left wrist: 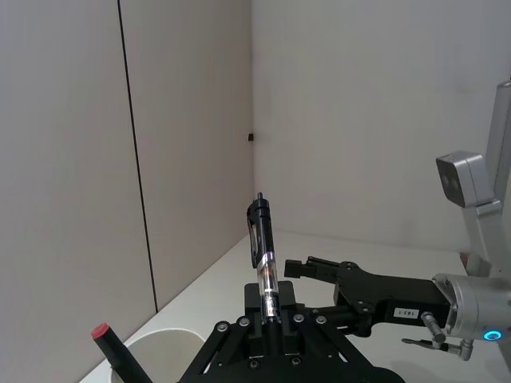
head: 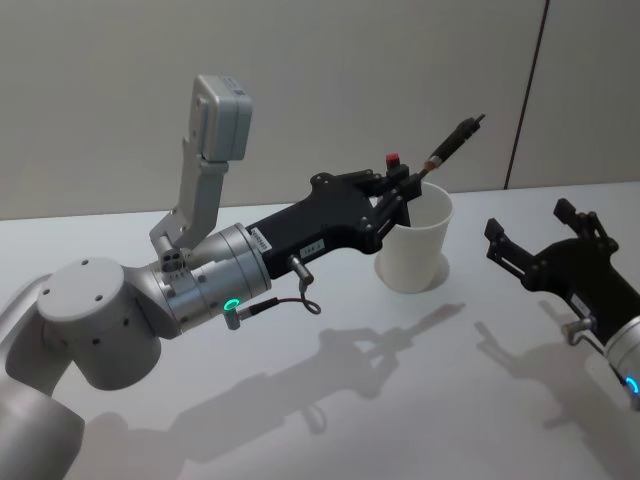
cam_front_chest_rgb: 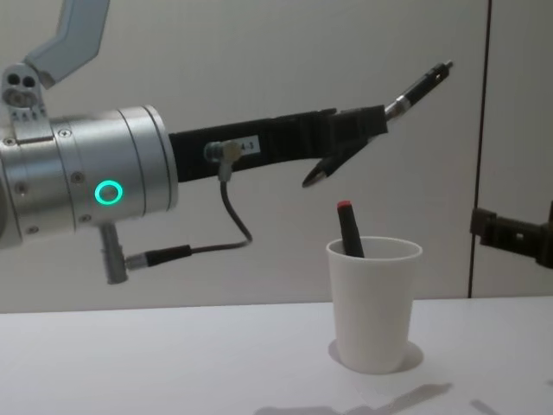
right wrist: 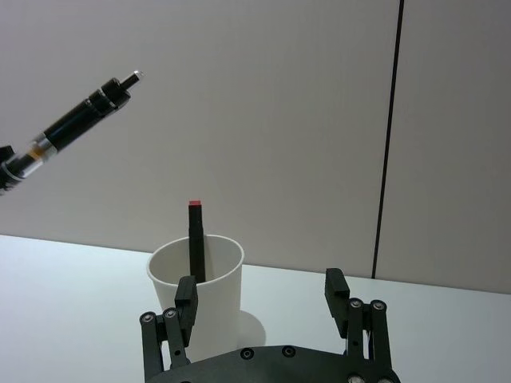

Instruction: Place the pen into the pen holder.

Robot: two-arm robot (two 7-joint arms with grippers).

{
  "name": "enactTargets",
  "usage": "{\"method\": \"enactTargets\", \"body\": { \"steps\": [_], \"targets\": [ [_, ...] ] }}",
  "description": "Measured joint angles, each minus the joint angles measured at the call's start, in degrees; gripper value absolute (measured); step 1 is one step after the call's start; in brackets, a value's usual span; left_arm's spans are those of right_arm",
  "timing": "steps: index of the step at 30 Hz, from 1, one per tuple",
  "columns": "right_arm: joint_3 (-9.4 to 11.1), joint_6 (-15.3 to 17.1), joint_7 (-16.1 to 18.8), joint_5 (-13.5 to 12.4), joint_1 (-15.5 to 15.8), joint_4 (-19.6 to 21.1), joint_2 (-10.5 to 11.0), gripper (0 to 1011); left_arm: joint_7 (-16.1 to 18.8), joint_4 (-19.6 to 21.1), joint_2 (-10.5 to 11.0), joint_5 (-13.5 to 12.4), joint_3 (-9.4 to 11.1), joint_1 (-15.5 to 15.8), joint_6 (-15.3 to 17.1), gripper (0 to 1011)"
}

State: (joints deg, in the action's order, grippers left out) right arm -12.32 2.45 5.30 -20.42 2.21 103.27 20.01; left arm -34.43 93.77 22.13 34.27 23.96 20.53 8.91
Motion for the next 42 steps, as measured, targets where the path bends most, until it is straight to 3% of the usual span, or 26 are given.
{"method": "enactTargets", "body": {
  "steps": [13, 23, 42],
  "targets": [
    [1.1, 1.7, 0.1, -9.0, 2.8, 4.3, 0.7, 1002, -0.1, 0.0, 0.0, -0.1, 0.1, 0.1, 0.1, 121],
    [1.8, 3.8, -1.1, -18.0, 4.4, 7.9, 0.1, 1002, -0.1, 0.0, 0.0, -0.1, 0.1, 0.1, 0.1, 121],
    [2.7, 8.6, -2.4, -34.2, 3.2, 12.9, -2.2, 1002, -0.1, 0.0, 0.0, -0.1, 0.1, 0.1, 0.1, 121]
  ]
}}
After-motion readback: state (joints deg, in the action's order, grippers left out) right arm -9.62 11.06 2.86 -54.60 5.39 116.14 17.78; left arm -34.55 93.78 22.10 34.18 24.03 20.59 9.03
